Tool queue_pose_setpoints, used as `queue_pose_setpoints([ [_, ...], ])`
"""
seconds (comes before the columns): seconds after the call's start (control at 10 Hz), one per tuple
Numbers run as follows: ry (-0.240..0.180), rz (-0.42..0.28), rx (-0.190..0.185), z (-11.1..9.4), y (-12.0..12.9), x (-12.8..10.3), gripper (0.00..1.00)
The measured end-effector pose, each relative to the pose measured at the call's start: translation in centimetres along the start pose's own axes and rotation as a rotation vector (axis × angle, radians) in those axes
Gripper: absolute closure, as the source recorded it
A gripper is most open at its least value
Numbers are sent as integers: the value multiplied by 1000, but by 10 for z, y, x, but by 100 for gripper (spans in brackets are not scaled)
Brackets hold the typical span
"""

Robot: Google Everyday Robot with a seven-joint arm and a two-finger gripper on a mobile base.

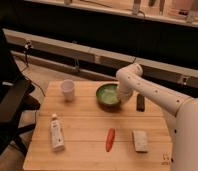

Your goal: Drag the ceramic bowl in a circle

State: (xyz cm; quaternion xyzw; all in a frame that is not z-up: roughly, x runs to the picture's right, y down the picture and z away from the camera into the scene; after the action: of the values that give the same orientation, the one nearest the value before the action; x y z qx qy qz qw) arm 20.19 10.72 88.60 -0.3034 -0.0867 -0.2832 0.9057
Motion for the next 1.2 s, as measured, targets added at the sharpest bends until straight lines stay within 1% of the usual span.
queue_pose_setpoints([
  [0.2,7,-5,-30,4,16,-8,100],
  [0.4,20,-46,-60,5,21,-33,100],
  [0.5,25,-78,-73,5,19,-50,100],
  [0.6,28,-116,-81,5,13,-68,100],
  [0.8,28,-216,-96,5,-5,-107,100],
  [0.9,29,-255,-97,5,-13,-119,100],
  [1.0,32,-313,-98,5,-28,-135,100],
  [1.1,36,-348,-96,4,-40,-142,100],
  [1.2,44,-366,-92,2,-53,-144,100],
])
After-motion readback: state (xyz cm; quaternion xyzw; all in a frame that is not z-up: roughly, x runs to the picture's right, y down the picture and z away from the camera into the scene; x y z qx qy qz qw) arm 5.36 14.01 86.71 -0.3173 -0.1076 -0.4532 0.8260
